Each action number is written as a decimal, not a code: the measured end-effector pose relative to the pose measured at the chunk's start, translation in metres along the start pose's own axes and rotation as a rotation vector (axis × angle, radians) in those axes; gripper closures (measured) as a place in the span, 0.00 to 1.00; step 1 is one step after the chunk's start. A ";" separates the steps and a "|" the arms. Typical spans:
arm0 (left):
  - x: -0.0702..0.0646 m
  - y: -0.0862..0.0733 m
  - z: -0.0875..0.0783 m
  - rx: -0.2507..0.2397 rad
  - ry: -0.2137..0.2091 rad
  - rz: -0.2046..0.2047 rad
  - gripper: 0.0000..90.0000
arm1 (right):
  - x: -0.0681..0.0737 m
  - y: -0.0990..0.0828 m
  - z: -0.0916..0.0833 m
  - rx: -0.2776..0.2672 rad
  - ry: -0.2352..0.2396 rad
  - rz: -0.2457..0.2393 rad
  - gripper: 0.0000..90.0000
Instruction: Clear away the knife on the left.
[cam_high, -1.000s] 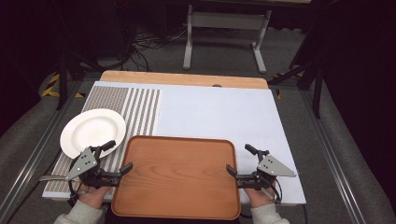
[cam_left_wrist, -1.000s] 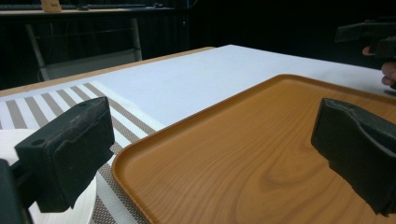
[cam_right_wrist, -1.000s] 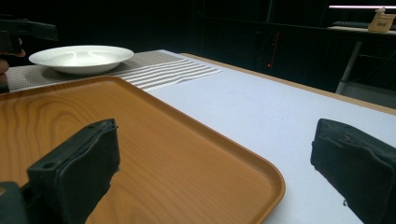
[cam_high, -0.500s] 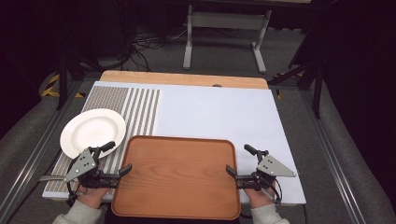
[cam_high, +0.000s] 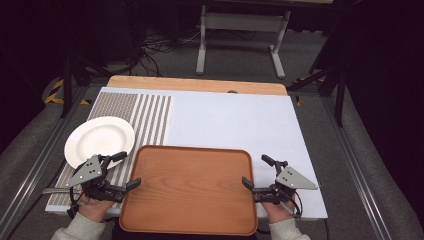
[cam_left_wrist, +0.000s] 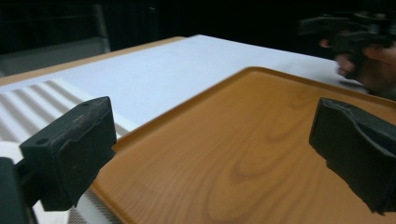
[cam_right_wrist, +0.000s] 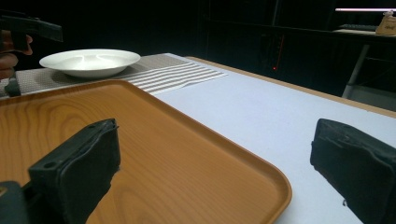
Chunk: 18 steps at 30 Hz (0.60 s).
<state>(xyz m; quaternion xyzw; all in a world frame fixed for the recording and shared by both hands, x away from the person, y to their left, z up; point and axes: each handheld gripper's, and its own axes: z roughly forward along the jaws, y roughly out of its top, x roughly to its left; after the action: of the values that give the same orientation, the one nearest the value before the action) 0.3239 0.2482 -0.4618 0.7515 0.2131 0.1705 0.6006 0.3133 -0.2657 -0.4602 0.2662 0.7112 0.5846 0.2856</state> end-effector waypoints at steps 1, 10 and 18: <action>0.000 0.002 0.000 0.027 -0.002 0.022 0.03 | 0.000 0.000 0.000 -0.001 0.004 0.004 0.02; 0.009 0.018 -0.011 0.130 -0.072 0.050 0.06 | 0.000 0.000 0.001 0.001 0.014 0.007 0.02; 0.017 0.028 -0.016 0.197 -0.119 0.061 0.08 | 0.000 -0.001 0.001 0.003 0.018 0.010 0.02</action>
<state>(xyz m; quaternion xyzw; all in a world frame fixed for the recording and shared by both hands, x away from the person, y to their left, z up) 0.3331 0.2648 -0.4309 0.8217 0.1700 0.1220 0.5301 0.3142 -0.2653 -0.4608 0.2651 0.7132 0.5873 0.2759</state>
